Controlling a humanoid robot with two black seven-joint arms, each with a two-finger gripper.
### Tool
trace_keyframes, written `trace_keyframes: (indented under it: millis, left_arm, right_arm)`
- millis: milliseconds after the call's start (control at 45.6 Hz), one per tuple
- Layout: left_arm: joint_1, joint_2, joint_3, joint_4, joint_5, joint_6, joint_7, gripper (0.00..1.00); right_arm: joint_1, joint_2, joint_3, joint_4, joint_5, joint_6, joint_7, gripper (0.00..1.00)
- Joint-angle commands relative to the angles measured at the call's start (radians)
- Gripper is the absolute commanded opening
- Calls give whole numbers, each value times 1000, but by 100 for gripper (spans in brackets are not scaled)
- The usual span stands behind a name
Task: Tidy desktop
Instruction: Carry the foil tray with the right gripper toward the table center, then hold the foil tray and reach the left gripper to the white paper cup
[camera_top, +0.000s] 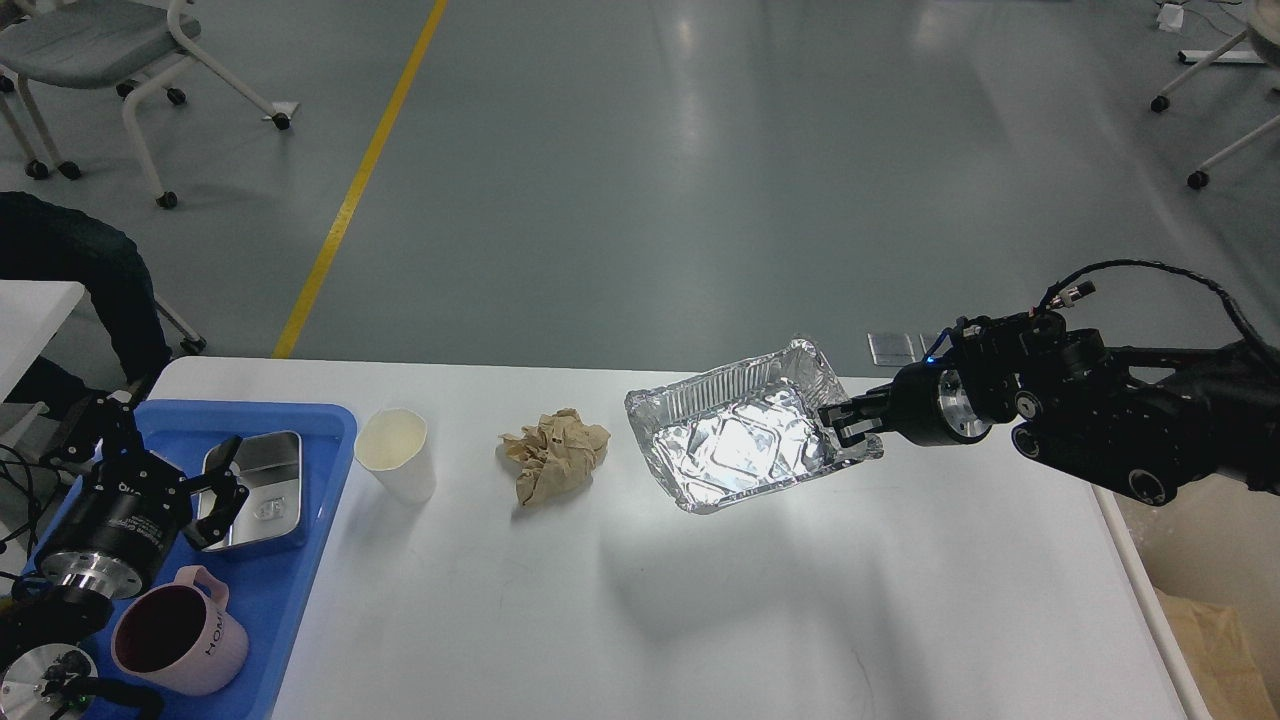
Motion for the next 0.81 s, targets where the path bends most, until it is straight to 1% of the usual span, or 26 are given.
trace_keyframes:
  millis: [0, 66, 131, 197, 329, 394, 460, 548, 613, 701, 789]
  left_arm:
    - [-7, 4, 4, -16, 48, 50, 4, 96]
    - [-19, 19, 22, -49, 57, 53, 20, 96]
    - [-34, 68, 85, -92, 75, 57, 29, 96]
    - [-76, 154, 195, -112, 97, 70, 27, 96]
    - [-206, 279, 416, -118, 106, 132, 23, 96]
    - [-246, 341, 508, -116, 106, 139, 23, 96]
    - [-264, 375, 574, -121, 109, 135, 21, 96]
    - [-290, 415, 626, -124, 115, 136, 29, 96]
    - [-298, 470, 649, -124, 117, 136, 38, 96]
    - [-298, 534, 654, -121, 115, 132, 52, 96]
    - [-300, 556, 655, -95, 114, 130, 53, 96]
  right_arm:
    - [7, -1, 0, 0, 2, 0, 3, 0]
    - [12, -5, -1, 0, 2, 0, 3, 0]
    - [15, -10, -12, 3, 3, 0, 5, 0]
    - [15, -21, -12, 3, 6, 0, 9, 0]
    - [15, -36, -12, 6, 6, 0, 11, 0]
    - [13, -34, -15, 5, 6, 0, 11, 0]
    - [12, -34, -17, 5, 6, 0, 11, 0]
    - [13, -30, -17, 3, 6, -2, 11, 0]
    - [13, -30, -17, 3, 8, -2, 11, 0]
    - [13, -33, -17, 3, 6, -2, 11, 0]
    - [13, -31, -17, 3, 6, -2, 11, 0]
